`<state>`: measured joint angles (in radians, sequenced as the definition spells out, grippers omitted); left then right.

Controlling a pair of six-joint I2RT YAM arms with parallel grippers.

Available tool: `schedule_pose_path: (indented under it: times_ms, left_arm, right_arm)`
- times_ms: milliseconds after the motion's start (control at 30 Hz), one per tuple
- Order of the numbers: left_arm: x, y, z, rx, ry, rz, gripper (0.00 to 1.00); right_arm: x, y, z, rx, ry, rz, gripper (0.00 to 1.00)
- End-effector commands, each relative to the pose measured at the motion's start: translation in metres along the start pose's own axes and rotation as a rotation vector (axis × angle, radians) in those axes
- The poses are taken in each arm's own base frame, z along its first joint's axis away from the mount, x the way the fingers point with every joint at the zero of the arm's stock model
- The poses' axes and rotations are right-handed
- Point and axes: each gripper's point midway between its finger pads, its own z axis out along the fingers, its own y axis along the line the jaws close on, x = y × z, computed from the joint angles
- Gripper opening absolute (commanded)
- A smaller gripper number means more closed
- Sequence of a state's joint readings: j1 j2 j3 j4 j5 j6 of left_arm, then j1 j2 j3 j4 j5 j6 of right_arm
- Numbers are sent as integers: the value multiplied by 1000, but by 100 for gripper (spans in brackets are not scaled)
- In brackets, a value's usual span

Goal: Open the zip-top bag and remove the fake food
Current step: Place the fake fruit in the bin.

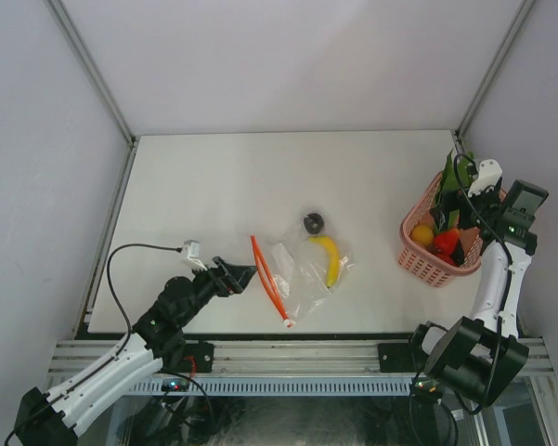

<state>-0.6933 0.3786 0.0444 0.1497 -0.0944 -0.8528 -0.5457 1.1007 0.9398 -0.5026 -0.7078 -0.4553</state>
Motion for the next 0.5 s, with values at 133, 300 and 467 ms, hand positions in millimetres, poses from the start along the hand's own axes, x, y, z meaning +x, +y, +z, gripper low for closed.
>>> schedule_pose_path:
  times_ms: [133,300,467]
  left_arm:
    - [4,6,0,-9,12,31,90]
    - [7,7,0,-22,34,36,83]
    - [12,8,-2,-33,77,59,71]
  right_arm:
    - [-27,7,-12,2,-107,-51,99]
    - [-49,25,-23,-52,-196,-58,99]
    - [-79,65,-31,-243,-315,15,99]
